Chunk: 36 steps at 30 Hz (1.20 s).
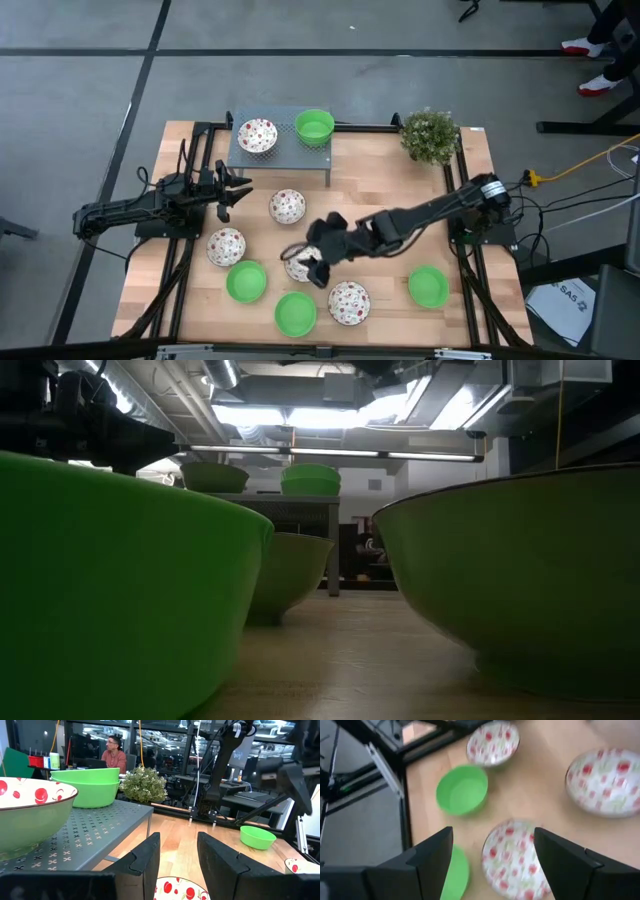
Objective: Pick & Place Mini bowls
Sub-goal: Stack the white bowl on top of the white bowl on the shelf
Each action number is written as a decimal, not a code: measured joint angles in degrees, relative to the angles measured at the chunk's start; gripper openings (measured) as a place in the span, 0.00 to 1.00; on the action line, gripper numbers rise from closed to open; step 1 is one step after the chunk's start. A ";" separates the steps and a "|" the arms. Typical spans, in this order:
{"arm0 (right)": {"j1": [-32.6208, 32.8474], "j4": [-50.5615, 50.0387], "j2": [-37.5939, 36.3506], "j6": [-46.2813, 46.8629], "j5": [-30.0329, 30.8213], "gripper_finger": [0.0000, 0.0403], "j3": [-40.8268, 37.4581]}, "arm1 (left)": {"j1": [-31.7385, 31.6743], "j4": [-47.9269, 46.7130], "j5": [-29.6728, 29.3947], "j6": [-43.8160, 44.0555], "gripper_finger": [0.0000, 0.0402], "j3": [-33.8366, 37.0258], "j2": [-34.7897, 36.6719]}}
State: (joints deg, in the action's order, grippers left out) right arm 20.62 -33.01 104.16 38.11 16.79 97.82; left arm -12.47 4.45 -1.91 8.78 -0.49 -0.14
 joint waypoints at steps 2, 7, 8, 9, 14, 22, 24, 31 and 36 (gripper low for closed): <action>1.39 -2.74 0.00 2.24 0.00 0.69 0.00 | -0.02 0.00 0.00 0.00 0.31 0.00 0.00; 4.68 -9.12 0.40 7.07 0.09 0.69 0.00 | 0.00 0.00 0.00 0.02 0.31 0.00 0.00; 5.28 -10.53 0.58 8.04 0.07 0.69 0.00 | 0.00 0.00 0.00 0.00 0.31 0.00 0.00; 5.84 -11.61 1.00 9.23 0.08 0.69 0.00 | -0.02 0.00 0.00 0.00 0.31 0.00 0.00; 7.98 -16.29 2.48 17.83 -0.02 0.69 0.00 | -0.01 -0.02 0.00 0.00 0.31 0.00 0.00; 8.32 -23.50 6.21 32.43 -9.91 0.69 0.00 | -0.01 -0.01 0.00 0.00 0.31 0.00 -0.18; 8.63 -24.56 7.21 32.55 -12.76 0.69 0.00 | -0.01 -0.19 0.00 0.00 0.31 0.00 -0.20; 10.30 -25.48 8.77 32.22 -14.39 0.69 -0.02 | -0.01 -0.01 0.00 0.02 0.31 0.00 -0.20; 11.12 -26.88 8.97 32.41 -12.17 0.69 -1.02 | -0.02 0.00 0.00 0.00 0.31 0.00 -0.22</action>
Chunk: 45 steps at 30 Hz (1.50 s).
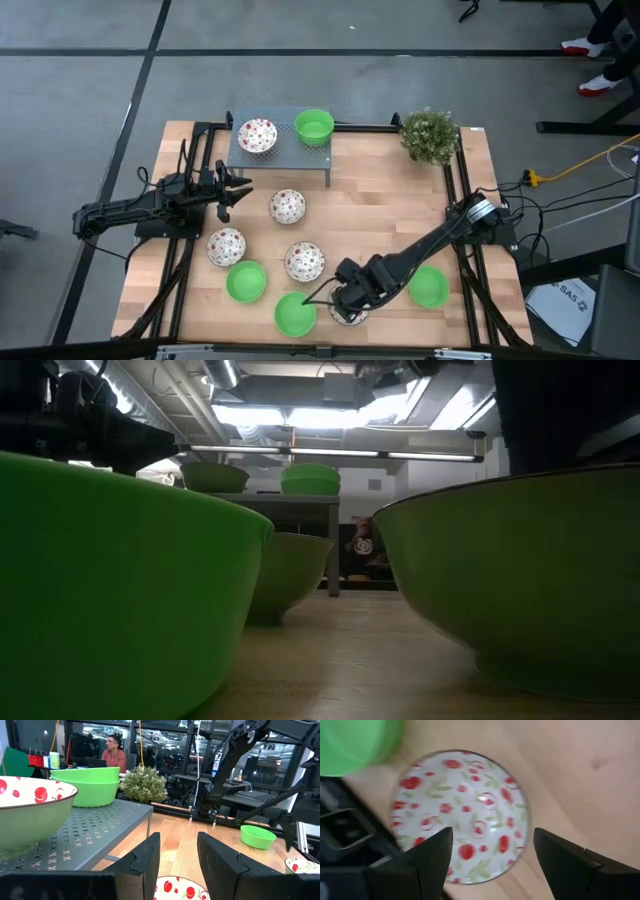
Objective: Pick & Place Mini bowls
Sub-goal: Stack the white bowl on top of the white bowl on the shelf
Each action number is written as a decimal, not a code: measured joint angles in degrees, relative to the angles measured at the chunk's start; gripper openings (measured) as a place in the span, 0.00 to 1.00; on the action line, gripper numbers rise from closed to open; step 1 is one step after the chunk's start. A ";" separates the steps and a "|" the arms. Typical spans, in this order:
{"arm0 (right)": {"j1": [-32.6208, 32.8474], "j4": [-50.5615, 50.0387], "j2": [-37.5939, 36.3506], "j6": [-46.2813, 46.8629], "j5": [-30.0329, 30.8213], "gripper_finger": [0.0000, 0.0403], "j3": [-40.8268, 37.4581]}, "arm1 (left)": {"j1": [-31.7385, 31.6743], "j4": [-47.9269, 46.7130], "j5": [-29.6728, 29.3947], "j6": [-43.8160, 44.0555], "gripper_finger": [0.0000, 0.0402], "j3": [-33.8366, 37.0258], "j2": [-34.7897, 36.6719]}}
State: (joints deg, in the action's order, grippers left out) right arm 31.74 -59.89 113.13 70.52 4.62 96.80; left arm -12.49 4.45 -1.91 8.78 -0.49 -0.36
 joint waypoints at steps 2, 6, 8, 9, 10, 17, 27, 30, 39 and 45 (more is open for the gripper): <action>0.05 0.03 0.03 0.06 0.73 0.69 -1.09 | 0.00 0.01 0.00 0.00 0.31 0.00 0.00; 0.01 0.04 0.03 0.13 0.96 0.69 -3.05 | 0.02 0.00 0.00 0.00 0.31 0.00 0.00; 0.01 0.16 0.03 0.05 0.89 0.69 -4.09 | 0.01 0.00 0.00 0.00 0.31 0.00 0.00; 0.03 0.29 0.03 0.00 0.84 0.68 -4.59 | 0.01 0.00 0.00 0.00 0.31 0.00 0.00; 0.03 0.37 0.03 0.00 0.79 0.68 -5.07 | 0.01 0.00 0.00 0.00 0.31 -0.01 0.00; 0.02 1.01 0.03 -0.02 0.33 0.57 -6.28 | 0.01 0.00 0.00 0.00 0.31 0.00 0.00; 0.01 1.96 0.03 -0.19 0.32 0.19 -6.28 | 0.02 0.00 0.00 0.02 0.31 0.00 0.00; 0.01 1.92 0.03 -0.47 0.33 0.10 -6.28 | 0.01 0.00 0.00 0.01 0.31 -0.01 0.00; -0.04 2.82 -0.03 1.25 -0.54 0.03 -6.28 | 0.00 0.00 0.00 0.00 0.31 0.00 0.00; -1.38 2.83 -0.30 1.25 -4.92 0.01 -6.28 | 0.00 0.00 0.00 0.00 0.31 0.00 0.00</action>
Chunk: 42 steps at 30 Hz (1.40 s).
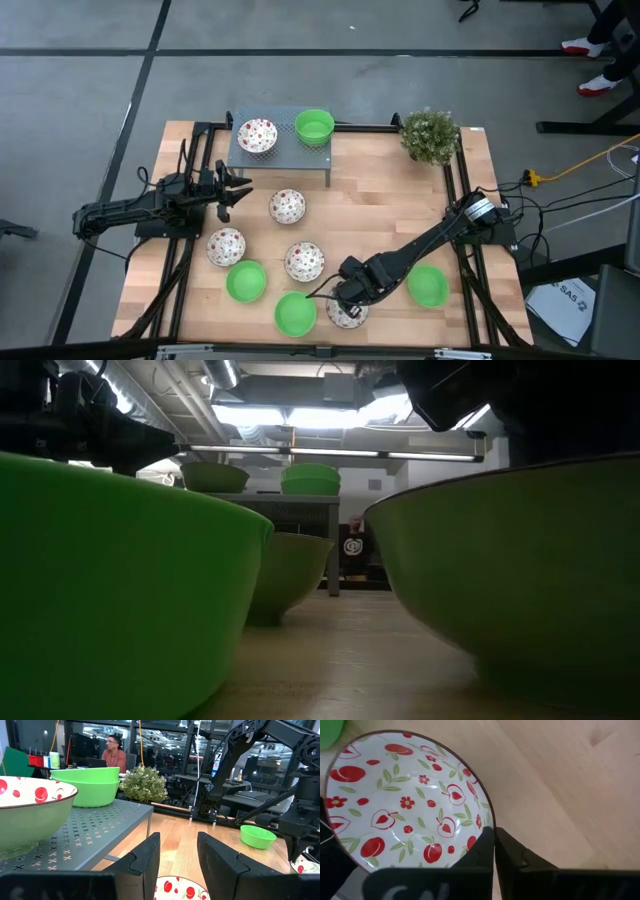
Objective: Pick & Place Mini bowls
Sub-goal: Stack the white bowl on top of the white bowl on the shelf
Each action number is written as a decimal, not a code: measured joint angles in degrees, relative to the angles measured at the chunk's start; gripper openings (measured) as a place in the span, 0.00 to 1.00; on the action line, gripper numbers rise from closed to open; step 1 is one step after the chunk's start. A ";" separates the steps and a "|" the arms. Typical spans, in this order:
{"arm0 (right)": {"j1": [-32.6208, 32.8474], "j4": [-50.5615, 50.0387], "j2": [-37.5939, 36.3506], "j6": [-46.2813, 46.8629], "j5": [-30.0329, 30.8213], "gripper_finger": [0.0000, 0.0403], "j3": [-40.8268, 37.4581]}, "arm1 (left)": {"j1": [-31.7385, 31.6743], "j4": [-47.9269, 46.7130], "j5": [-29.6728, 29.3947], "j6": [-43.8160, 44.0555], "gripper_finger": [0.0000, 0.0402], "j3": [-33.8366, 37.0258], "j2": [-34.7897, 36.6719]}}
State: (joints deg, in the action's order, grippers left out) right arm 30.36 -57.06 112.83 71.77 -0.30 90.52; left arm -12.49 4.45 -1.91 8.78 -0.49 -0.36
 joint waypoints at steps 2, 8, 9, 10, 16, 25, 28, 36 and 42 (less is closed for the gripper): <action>-0.46 -0.34 -0.24 -0.02 -0.02 0.01 0.00 | 0.00 0.00 0.00 0.01 0.31 -0.01 0.00; -2.19 -2.10 -1.12 -1.55 -0.88 0.00 0.00 | 0.02 -0.01 0.00 -0.02 0.31 0.00 0.00; -2.54 -2.49 -1.37 -1.73 -0.89 0.00 0.00 | 0.02 -0.04 0.00 0.01 0.31 0.00 0.00; -2.92 -2.97 -1.68 -1.82 -0.83 0.00 0.00 | 0.02 0.00 -0.02 0.02 0.31 0.00 0.00; -4.97 -4.46 -3.56 -3.05 1.78 0.00 0.00 | 0.01 -0.13 0.00 0.00 0.31 0.00 -0.04; -6.64 -4.85 -2.96 -4.76 5.15 0.00 0.00 | 0.00 -0.02 0.00 0.00 0.31 0.00 -0.07; -6.98 -3.92 -1.85 -4.76 5.27 0.00 0.00 | 0.01 -0.02 -0.02 0.00 0.31 -0.02 -0.07; -6.90 -4.08 -1.37 -4.79 5.13 0.04 0.00 | 0.01 0.00 0.00 0.00 0.31 -0.02 -0.07; -6.83 -4.08 -1.35 -4.76 2.88 0.14 0.00 | 0.00 0.00 -0.01 0.02 0.31 0.00 -0.07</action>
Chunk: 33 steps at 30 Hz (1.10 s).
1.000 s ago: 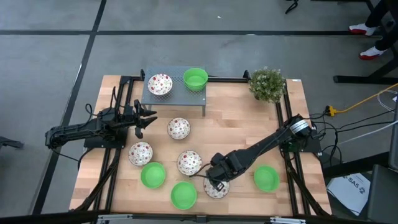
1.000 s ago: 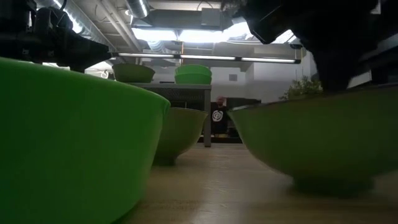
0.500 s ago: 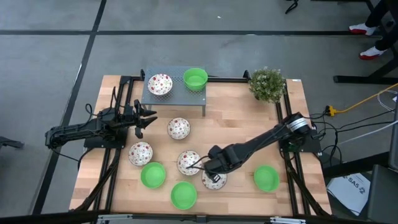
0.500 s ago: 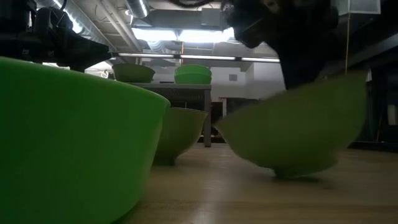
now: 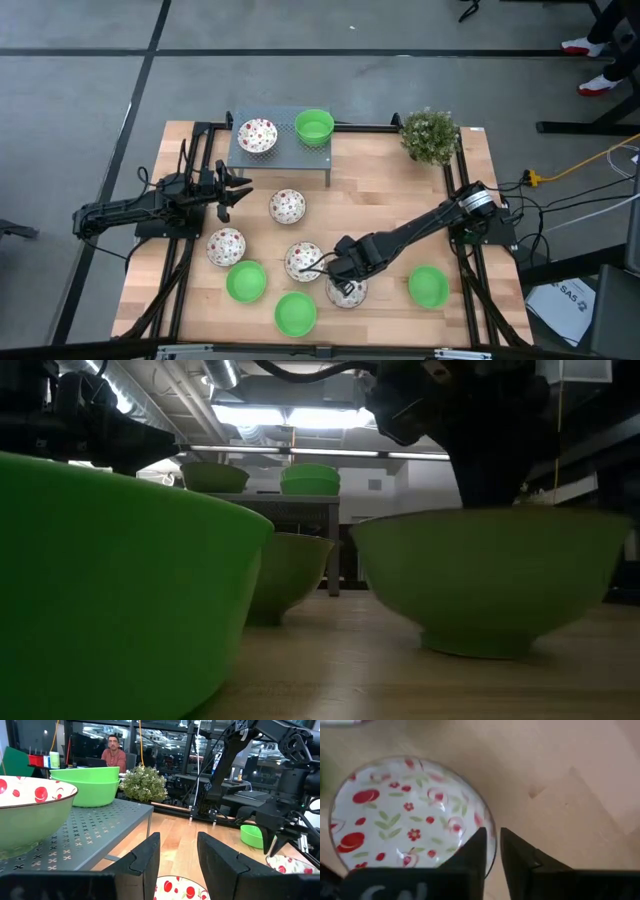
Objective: Pick & Place Mini bowls
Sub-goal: Stack the white bowl on top of the white bowl on the shelf
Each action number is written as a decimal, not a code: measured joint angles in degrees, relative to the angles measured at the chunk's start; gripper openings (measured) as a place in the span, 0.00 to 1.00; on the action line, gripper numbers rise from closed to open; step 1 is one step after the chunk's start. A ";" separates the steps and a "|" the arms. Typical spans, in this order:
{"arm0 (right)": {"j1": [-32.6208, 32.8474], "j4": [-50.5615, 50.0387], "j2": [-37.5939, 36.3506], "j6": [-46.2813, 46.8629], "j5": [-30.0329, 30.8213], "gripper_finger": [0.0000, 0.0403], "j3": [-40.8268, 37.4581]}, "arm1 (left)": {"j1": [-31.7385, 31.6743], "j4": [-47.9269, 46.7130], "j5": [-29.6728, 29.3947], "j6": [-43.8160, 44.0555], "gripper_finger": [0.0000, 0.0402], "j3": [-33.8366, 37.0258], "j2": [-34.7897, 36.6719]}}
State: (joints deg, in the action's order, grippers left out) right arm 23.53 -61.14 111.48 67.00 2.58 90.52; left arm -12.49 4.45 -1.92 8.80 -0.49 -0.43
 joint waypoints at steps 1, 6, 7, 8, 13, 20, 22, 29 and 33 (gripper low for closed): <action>0.02 0.01 0.00 0.04 -0.85 0.17 0.00 | 0.02 -0.01 0.01 -0.02 0.31 0.00 0.00; -0.26 -1.70 -0.64 0.06 -7.33 0.32 1.30 | 0.02 0.00 -0.01 -0.02 0.31 0.00 0.00; -0.26 -2.36 -0.71 0.07 -7.58 0.35 2.13 | 0.02 0.00 0.01 -0.02 0.31 0.00 0.00; -0.26 -2.83 -0.79 0.05 -7.64 0.38 3.20 | 0.02 -0.02 0.01 0.00 0.31 0.00 0.00; 0.60 -2.45 -0.90 -0.01 -5.06 0.50 7.00 | 0.01 0.00 0.01 -0.01 0.31 0.00 0.00; 5.63 6.86 0.62 -10.65 0.38 0.55 7.32 | 0.02 0.00 -0.01 0.00 0.31 0.00 0.00; 6.91 8.94 1.87 -14.02 0.38 0.55 7.30 | 0.02 0.00 0.01 -0.02 0.31 0.00 0.00; 9.69 10.10 5.81 -21.38 0.90 0.52 7.30 | 0.00 0.00 -0.01 -0.02 0.31 0.00 0.00; 10.47 10.43 8.04 -24.03 0.90 0.50 7.30 | 0.02 0.00 0.00 0.00 0.31 0.00 0.00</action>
State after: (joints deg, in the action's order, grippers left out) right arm 34.00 -50.72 119.52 42.98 3.49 97.82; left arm -12.47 4.45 -1.92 8.80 -0.49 -0.43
